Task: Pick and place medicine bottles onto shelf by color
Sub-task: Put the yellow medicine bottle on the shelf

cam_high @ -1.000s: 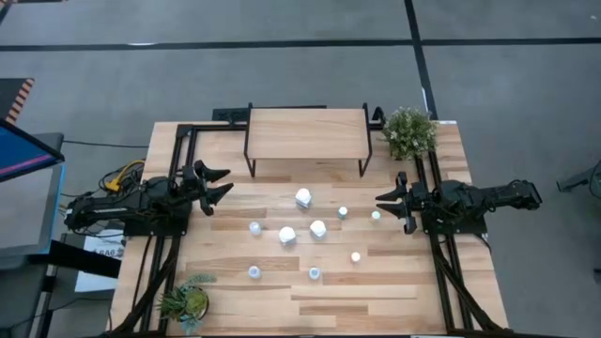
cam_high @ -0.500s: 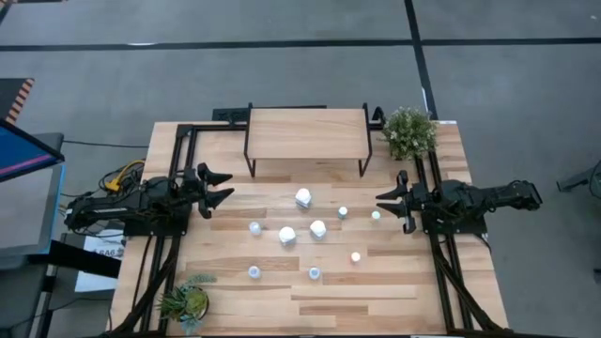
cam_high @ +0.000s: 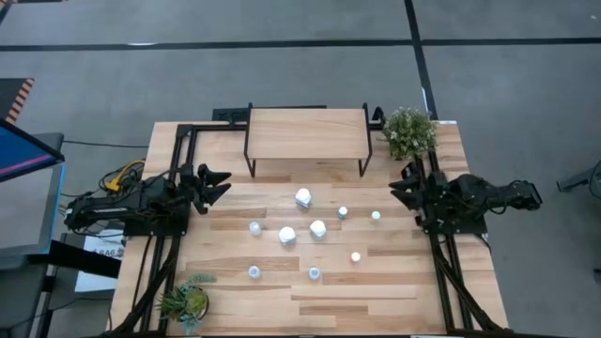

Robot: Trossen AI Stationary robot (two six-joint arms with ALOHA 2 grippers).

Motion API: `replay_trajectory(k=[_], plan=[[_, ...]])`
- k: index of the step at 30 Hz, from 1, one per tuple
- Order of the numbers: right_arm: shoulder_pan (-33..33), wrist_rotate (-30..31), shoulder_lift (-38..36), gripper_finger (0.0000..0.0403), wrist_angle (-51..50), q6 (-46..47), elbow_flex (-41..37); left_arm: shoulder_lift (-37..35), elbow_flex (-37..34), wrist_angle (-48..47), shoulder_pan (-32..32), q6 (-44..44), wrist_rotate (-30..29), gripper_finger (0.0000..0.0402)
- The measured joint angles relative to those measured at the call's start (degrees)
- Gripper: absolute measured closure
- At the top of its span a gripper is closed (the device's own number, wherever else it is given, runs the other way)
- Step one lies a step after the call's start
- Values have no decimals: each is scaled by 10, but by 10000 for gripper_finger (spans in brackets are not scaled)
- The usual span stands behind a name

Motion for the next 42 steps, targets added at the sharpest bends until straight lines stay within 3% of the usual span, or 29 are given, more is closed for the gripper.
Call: replay_trajectory(k=[3, 10, 15, 20, 23, 25, 29, 35, 42], plan=[[0, 0, 0, 284, 34, 6, 0, 0, 0, 0, 0, -9, -42, 141], [-1, 11, 0, 277, 57, 81, 1, 0, 0, 14, 0, -38, -61, 141], [-1, 31, 0, 213, 62, 99, 1, 0, 0, 13, 0, -51, -73, 141], [-1, 46, 0, 133, 133, 96, 2, 0, 0, 15, 0, -26, -92, 141], [-1, 45, 0, 113, 192, 119, 9, 0, 3, 30, 0, 34, -80, 141], [-1, 16, 0, 109, 175, 122, 34, 5, 13, 17, 0, 67, -77, 141], [-1, -13, 29, 111, 3, 103, 141, 31, 39, 23, 0, 111, -76, 141], [-1, 45, 153, 111, -361, 67, 350, 96, 57, 22, 0, 119, -72, 141], [-1, 88, 309, 111, -705, 212, 505, 138, 58, 21, 0, 114, -73, 141]])
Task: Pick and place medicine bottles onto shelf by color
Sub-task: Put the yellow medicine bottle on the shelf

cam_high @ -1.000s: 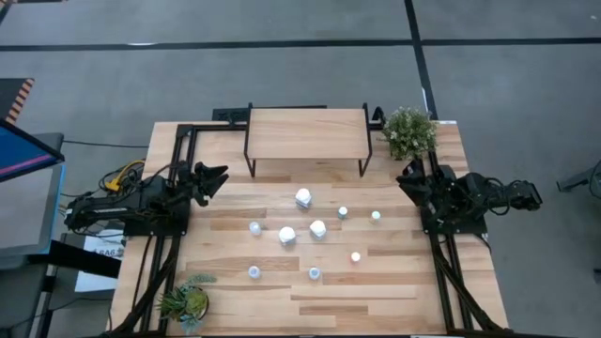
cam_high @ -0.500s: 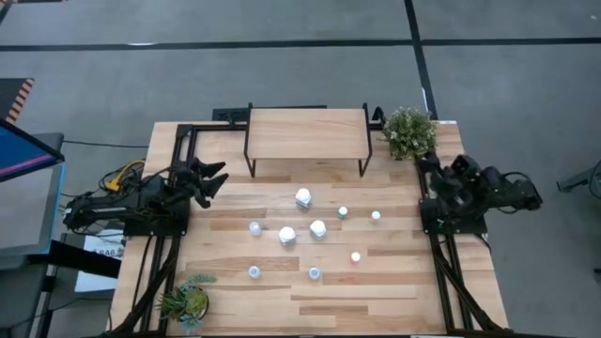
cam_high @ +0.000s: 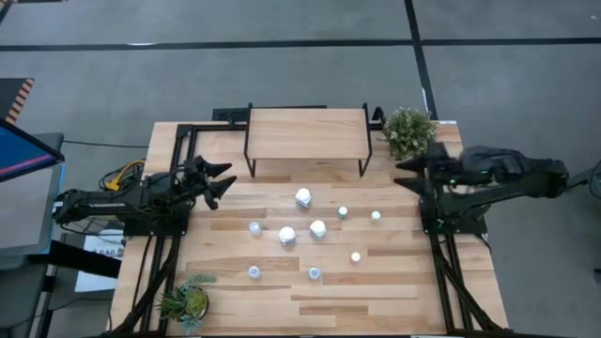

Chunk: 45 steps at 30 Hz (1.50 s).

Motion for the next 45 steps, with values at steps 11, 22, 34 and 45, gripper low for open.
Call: replay_trajectory(k=[11, 22, 34, 45], plan=[[3, -88, 166, 111, -190, 24, 30, 6, 1, 4, 0, 6, -9, 141], [1, -118, 321, 111, -241, -59, 25, 6, 1, 4, 0, 29, -10, 141], [-7, -139, 334, 112, -123, -63, -94, 6, 2, 50, 0, 73, -10, 141], [-7, -114, 414, 112, -26, -83, -116, 5, 2, 50, 0, 80, -10, 141]])
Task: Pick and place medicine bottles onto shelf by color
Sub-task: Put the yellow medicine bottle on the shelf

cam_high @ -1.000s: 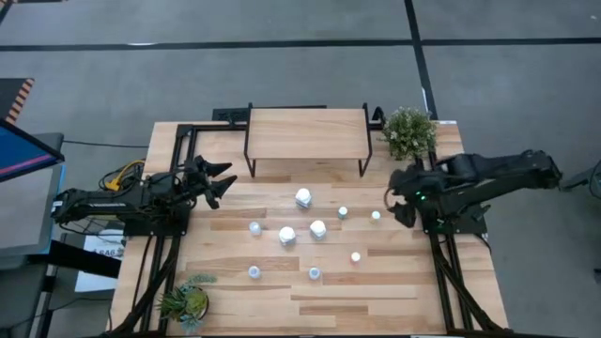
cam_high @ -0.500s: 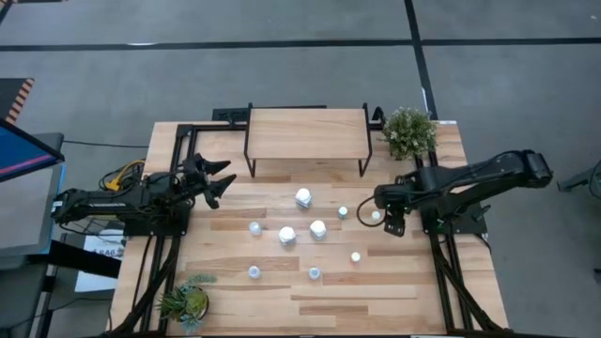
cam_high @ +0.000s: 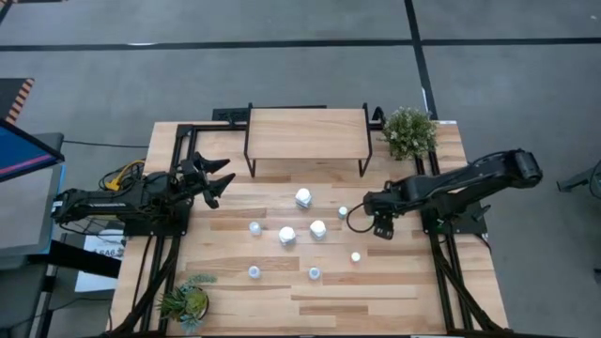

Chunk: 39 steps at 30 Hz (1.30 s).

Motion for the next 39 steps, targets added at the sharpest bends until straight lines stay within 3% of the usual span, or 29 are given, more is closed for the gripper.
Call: replay_trajectory(k=[9, 16, 22, 34, 39], plan=[[0, 3, 45, 112, 54, -1, 1, 0, 0, 0, 0, 0, 0, 141], [0, 2, 37, 121, 45, 1, 1, 0, 0, -1, 0, -2, 0, 141], [0, 0, 27, 160, 40, 1, 2, 0, 0, -5, 0, -3, 0, 141], [0, -5, 21, 276, 43, 1, 2, 0, 0, -9, 0, -3, 0, 141], [0, -8, 21, 293, 51, 1, 4, 0, 0, -9, 0, -3, 0, 141]])
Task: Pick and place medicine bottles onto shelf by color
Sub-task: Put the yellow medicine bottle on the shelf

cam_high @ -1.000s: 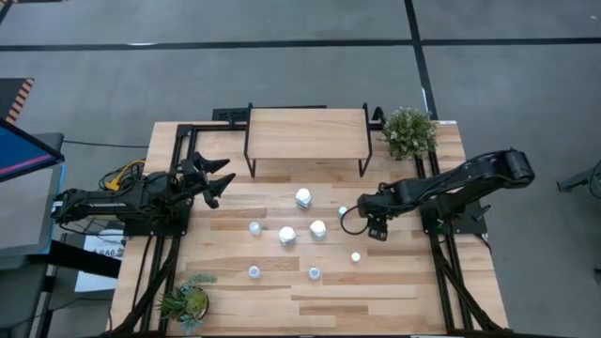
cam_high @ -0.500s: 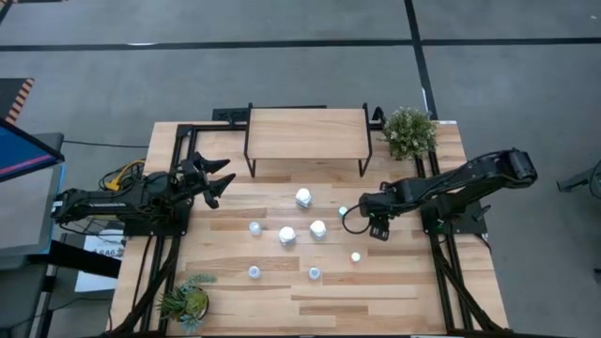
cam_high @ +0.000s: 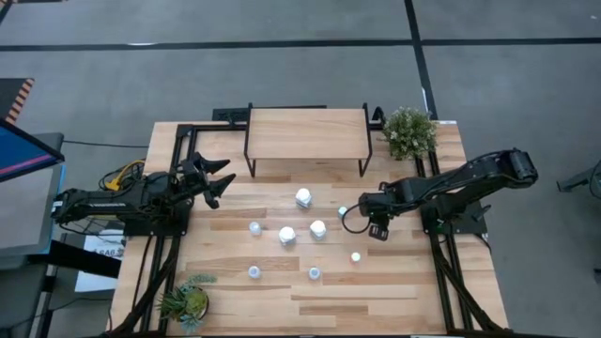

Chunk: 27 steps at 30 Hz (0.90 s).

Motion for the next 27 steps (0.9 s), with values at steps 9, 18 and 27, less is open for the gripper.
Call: replay_trajectory(k=[9, 18, 27], plan=[[-25, -4, 1, 289, -66, -17, 126, 0, 0, -1, 0, 0, 0, 141], [-136, -2, 29, 292, -115, -156, 311, 0, 0, -3, 0, 0, 0, 141], [-285, -10, 177, 292, -222, -307, 508, 0, 0, -4, 0, 0, 0, 141]])
